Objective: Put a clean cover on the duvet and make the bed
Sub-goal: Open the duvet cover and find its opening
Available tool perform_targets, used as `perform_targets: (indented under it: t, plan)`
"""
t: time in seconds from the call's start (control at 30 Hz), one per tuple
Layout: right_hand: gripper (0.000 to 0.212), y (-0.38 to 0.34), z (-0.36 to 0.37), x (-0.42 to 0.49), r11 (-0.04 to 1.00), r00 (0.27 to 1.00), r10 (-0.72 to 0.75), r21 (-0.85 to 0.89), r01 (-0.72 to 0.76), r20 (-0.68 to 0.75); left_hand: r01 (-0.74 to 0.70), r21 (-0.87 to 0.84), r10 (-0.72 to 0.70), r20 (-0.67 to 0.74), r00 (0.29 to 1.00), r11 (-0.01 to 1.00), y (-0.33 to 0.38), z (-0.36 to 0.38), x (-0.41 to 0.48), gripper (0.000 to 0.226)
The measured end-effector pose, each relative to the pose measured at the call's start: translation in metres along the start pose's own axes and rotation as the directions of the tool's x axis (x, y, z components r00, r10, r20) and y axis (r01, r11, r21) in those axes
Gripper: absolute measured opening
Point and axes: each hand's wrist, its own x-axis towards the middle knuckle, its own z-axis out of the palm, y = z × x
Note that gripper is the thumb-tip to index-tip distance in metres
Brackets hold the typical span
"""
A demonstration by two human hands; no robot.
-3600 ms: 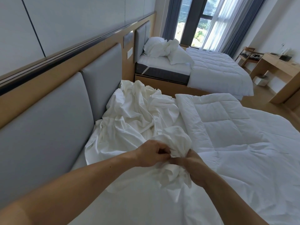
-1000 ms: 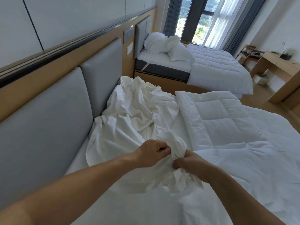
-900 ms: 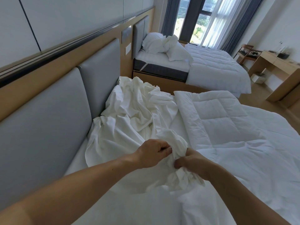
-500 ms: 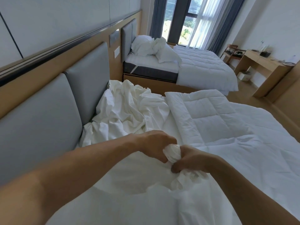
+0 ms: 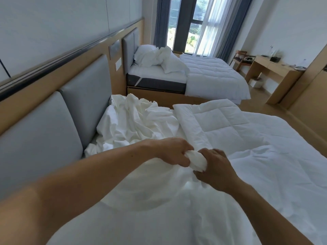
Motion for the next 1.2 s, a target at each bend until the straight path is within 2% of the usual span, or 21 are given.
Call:
perform_targets:
  t: [0.03,0.1,0.17,0.23,0.3,0.37,0.47,0.53,0.6,0.67,0.7,0.77,0.87,1.0,1.1,1.2]
  plan:
    - [0.041,-0.003,-0.006,0.005,0.990,0.980,0.084,0.097,-0.102,0.179,0.023,-0.028,-0.022,0.034,0.999,0.999,-0.004,-0.001,-0.001,0.009]
    - [0.043,-0.007,-0.019,0.019,0.940,0.867,0.134,0.216,-0.265,0.481,0.081,-0.083,-0.073,0.100,0.992,0.993,-0.014,-0.001,-0.004,0.015]
    - [0.040,-0.011,-0.026,0.029,0.874,0.778,0.121,0.306,-0.379,0.616,0.133,-0.148,-0.109,0.159,0.981,0.980,-0.021,0.000,-0.006,0.023]
    - [0.035,-0.012,-0.027,0.033,0.824,0.733,0.145,0.328,-0.461,0.665,0.159,-0.181,-0.131,0.160,0.978,0.970,-0.024,0.002,-0.007,0.024]
    - [0.035,-0.015,-0.023,0.033,0.757,0.701,0.149,0.376,-0.535,0.697,0.185,-0.216,-0.159,0.131,0.979,0.959,-0.026,0.003,-0.006,0.018]
    - [0.034,-0.019,-0.017,0.032,0.720,0.702,0.124,0.423,-0.550,0.702,0.235,-0.268,-0.209,0.121,0.970,0.934,-0.027,0.002,-0.008,0.014]
    - [0.044,-0.024,-0.009,0.037,0.843,0.801,0.129,0.361,-0.399,0.585,0.326,-0.423,-0.305,0.120,0.945,0.845,-0.028,0.005,-0.010,0.007]
    - [0.060,-0.028,-0.007,0.041,0.946,0.870,0.185,0.155,-0.283,0.457,0.360,-0.524,-0.354,0.116,0.928,0.772,-0.029,0.007,-0.011,0.001]
    - [0.059,-0.031,-0.006,0.041,0.985,0.931,0.170,-0.017,-0.174,0.323,0.372,-0.551,-0.344,0.157,0.926,0.747,-0.031,0.005,-0.011,0.010]
    - [0.042,-0.033,-0.005,0.038,0.994,0.957,0.102,-0.072,-0.086,0.273,0.390,-0.470,-0.304,0.252,0.919,0.792,-0.030,0.001,-0.012,0.030]
    - [0.031,-0.033,-0.004,0.037,0.996,0.949,0.084,-0.064,-0.068,0.303,0.385,-0.375,-0.296,0.274,0.915,0.843,-0.029,0.000,-0.012,0.035]
    - [0.022,-0.030,-0.003,0.035,0.988,0.896,0.102,0.064,-0.143,0.433,0.347,-0.178,-0.304,0.230,0.925,0.921,-0.025,0.000,-0.010,0.035]
    - [0.023,-0.022,-0.008,0.033,0.878,0.816,0.083,0.345,-0.331,0.571,0.286,-0.168,-0.253,0.194,0.948,0.943,-0.022,-0.007,-0.010,0.022]
    - [0.029,-0.017,-0.006,0.025,0.610,0.812,0.001,0.643,-0.462,0.583,0.216,-0.118,-0.199,0.141,0.970,0.969,-0.022,-0.019,-0.011,0.028]
    - [0.032,-0.018,0.004,0.016,0.430,0.818,0.017,0.735,-0.525,0.574,0.151,-0.014,-0.150,0.034,0.988,0.988,-0.025,-0.018,-0.004,0.043]
    - [0.038,-0.015,0.012,0.008,0.312,0.761,0.047,0.714,-0.627,0.647,0.146,-0.046,-0.151,-0.125,0.981,0.988,-0.038,-0.004,-0.004,0.060]
